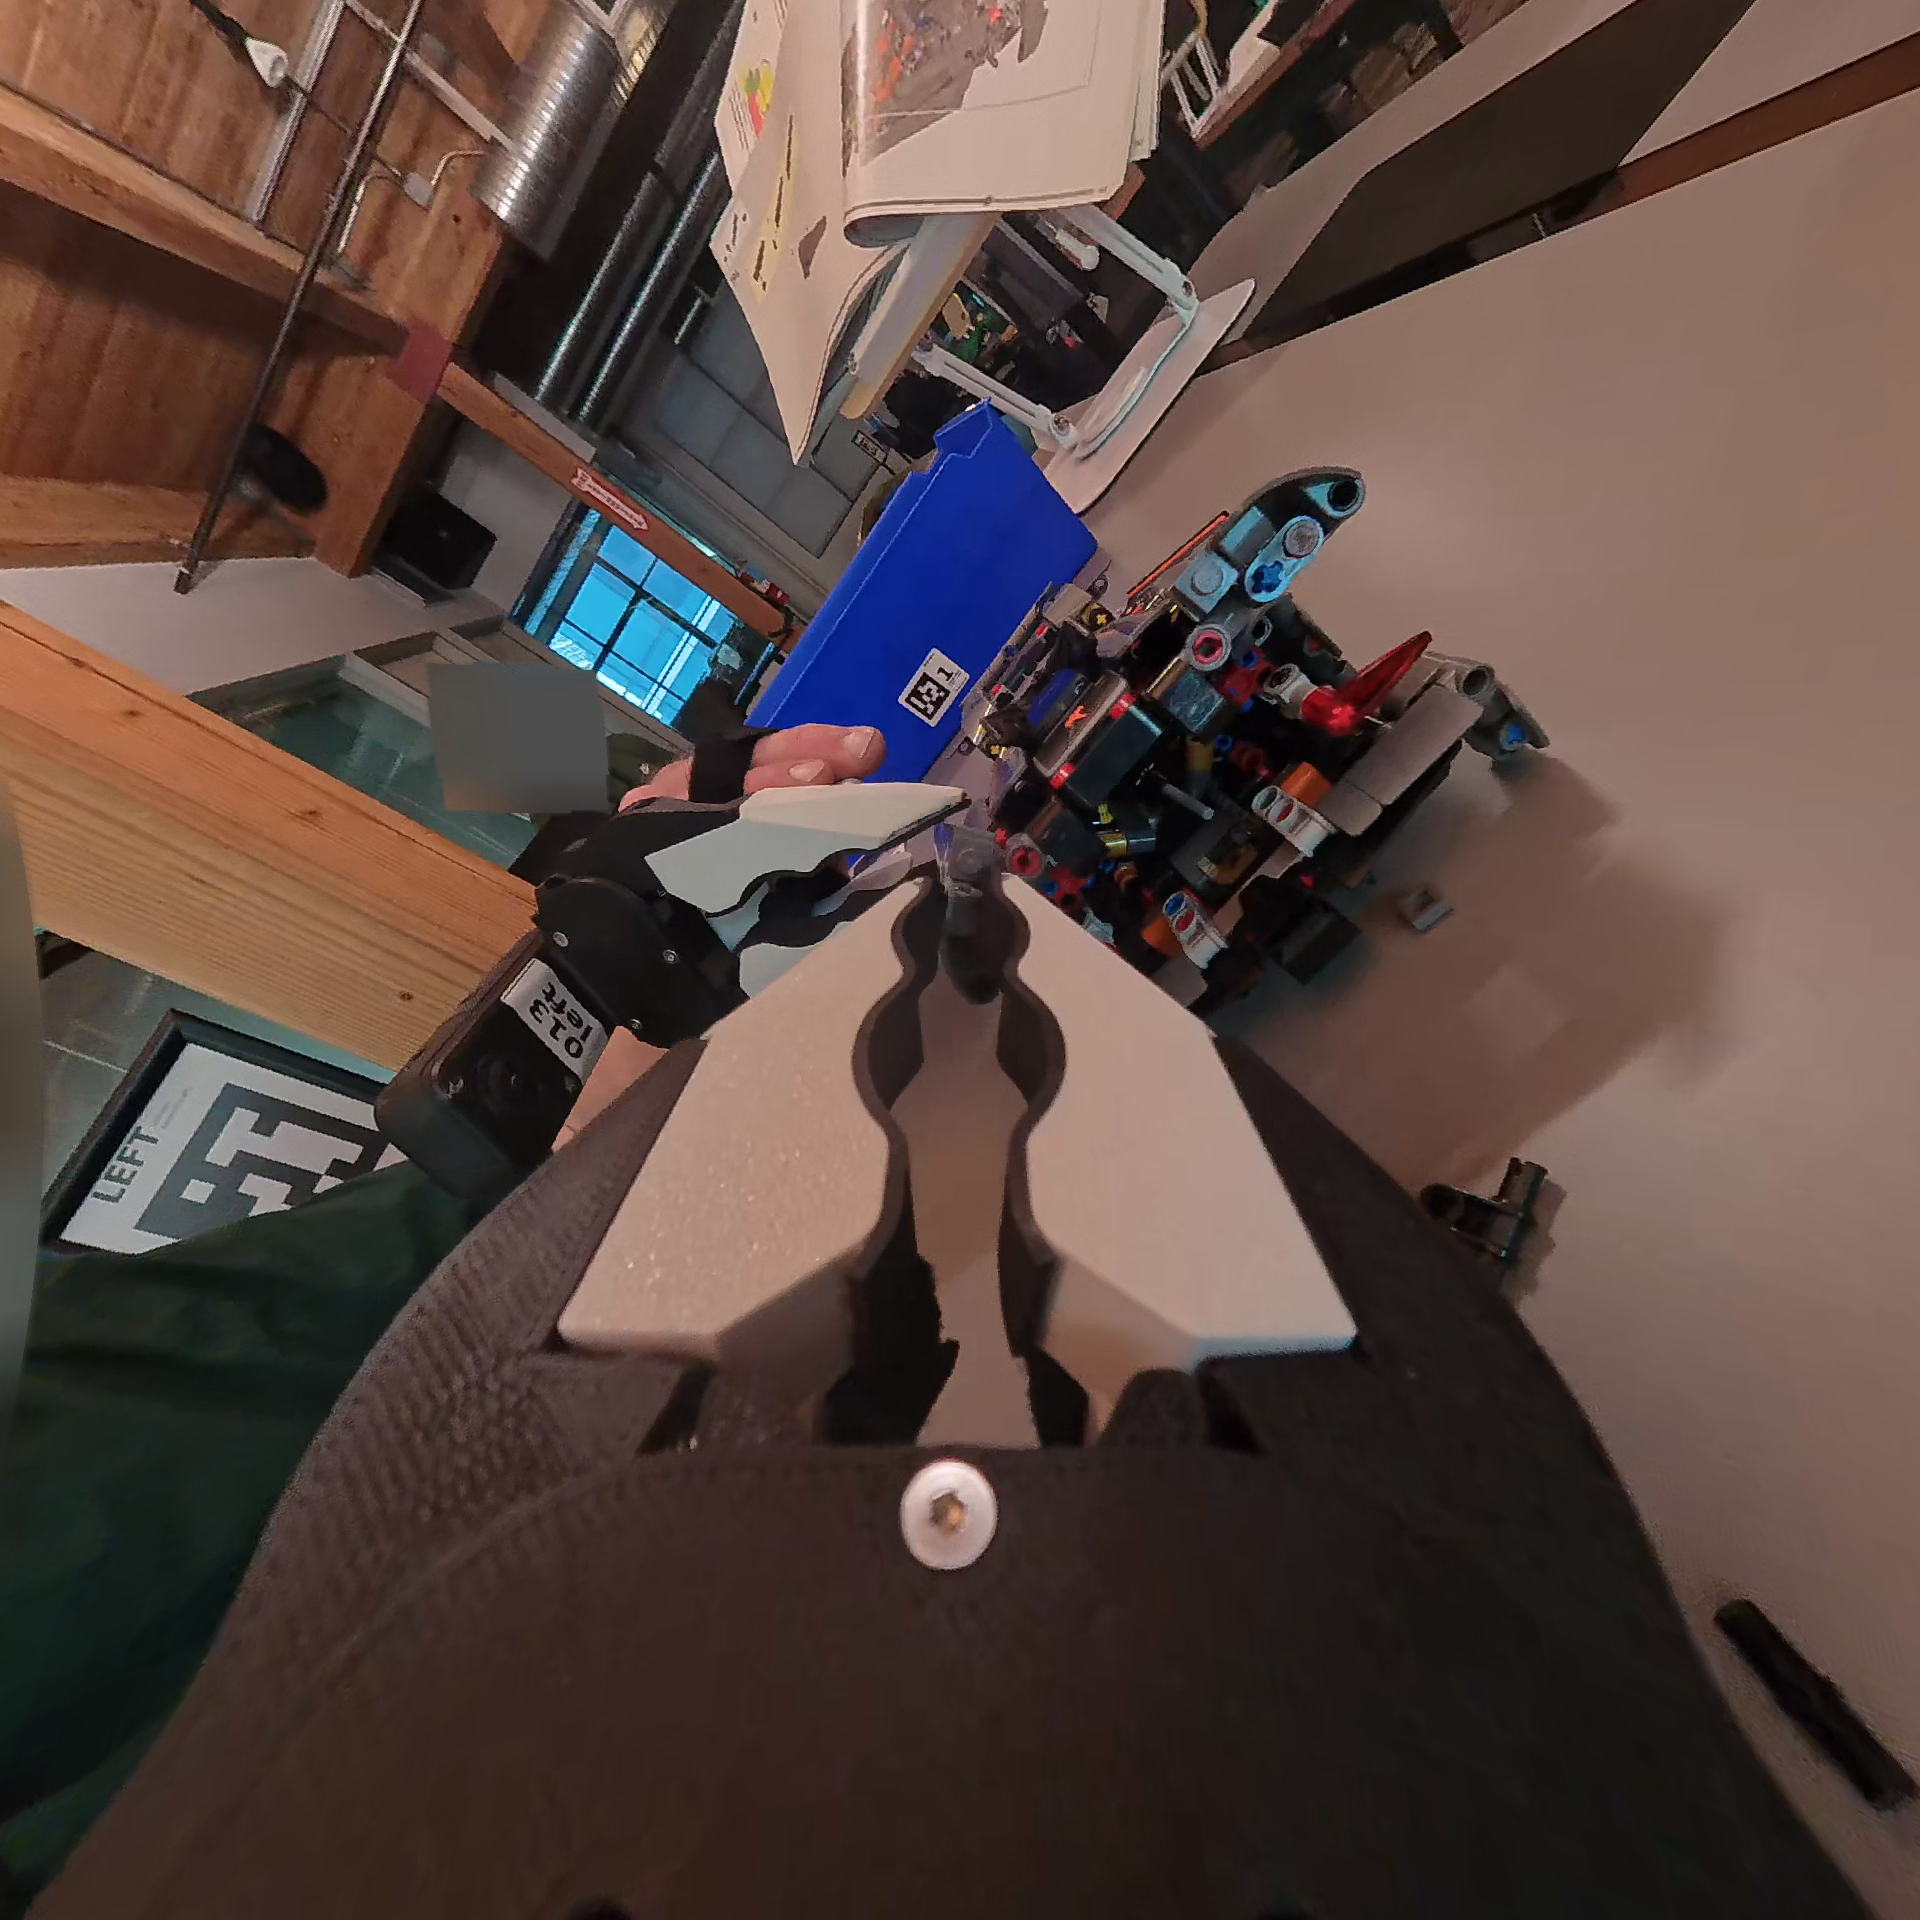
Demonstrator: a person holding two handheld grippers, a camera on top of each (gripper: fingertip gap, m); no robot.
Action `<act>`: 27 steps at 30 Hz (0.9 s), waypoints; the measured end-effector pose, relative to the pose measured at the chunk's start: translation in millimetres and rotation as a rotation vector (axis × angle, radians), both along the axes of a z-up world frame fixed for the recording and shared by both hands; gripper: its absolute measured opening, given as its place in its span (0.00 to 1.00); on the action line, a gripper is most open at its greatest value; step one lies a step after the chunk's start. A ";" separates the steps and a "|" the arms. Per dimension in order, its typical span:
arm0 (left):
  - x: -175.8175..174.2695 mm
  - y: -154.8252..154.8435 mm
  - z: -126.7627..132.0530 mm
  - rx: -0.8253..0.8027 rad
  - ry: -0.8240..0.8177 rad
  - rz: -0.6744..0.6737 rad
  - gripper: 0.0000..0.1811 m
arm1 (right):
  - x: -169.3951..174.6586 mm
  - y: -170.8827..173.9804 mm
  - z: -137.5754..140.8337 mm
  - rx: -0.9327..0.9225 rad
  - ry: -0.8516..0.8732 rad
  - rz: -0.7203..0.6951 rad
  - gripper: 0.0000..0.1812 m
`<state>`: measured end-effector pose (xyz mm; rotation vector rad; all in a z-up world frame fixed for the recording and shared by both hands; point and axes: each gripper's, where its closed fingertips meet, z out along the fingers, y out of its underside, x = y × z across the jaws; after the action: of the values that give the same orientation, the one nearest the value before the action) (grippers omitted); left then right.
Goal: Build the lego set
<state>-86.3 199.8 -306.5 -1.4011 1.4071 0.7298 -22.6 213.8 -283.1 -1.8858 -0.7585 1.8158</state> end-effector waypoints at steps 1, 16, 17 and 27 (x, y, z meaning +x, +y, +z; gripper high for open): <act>-0.2 0.3 -1.1 -0.002 0.004 0.000 0.06 | 0.0 0.3 -0.5 -0.004 0.001 -0.001 0.03; 0.8 5.0 -2.2 0.071 0.077 0.018 0.06 | 0.5 -2.0 -5.1 -0.014 0.007 0.015 0.03; 0.7 5.3 -2.2 0.071 0.080 0.023 0.05 | 0.8 -2.1 -5.3 -0.015 0.006 0.015 0.03; -2.1 7.6 -2.7 0.108 0.097 0.040 0.05 | -1.5 -1.8 -7.3 -0.025 0.009 0.017 0.03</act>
<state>-88.4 207.4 -309.2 -1.3279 1.3960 0.8976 -24.1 211.9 -290.4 -1.8912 -0.7545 1.8509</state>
